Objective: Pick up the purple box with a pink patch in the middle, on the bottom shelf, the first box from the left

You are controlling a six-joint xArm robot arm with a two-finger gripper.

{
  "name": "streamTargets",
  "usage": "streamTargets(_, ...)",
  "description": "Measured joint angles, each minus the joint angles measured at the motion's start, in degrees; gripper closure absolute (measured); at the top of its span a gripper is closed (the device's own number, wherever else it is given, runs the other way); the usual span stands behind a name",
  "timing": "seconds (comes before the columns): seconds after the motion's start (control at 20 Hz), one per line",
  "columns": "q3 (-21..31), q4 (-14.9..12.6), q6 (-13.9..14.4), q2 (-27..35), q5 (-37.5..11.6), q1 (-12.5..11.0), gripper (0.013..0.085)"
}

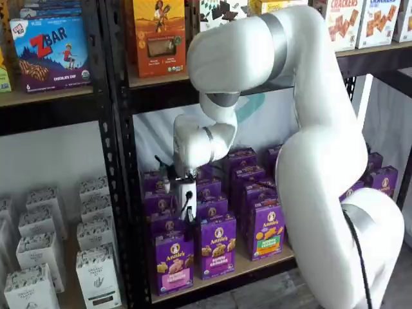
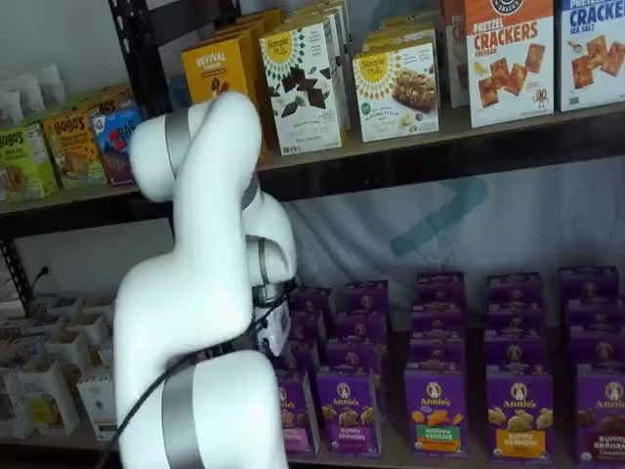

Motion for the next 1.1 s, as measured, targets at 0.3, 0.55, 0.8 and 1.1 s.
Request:
streamTargets(0.3,3.7,8.34,-7.43,-0.56,-6.56,0.37,0.013)
streamTargets(0.55,4.23,9.98,-8.85,0.01,-9.18,0.59,0.013)
streamTargets(0.8,4.11,8.57,-7.38,1.24,-12.43,0.92,0.013)
streamTargets(1.1,2.29,6.52,-5.75,3.91,-13.54,0.73,0.013)
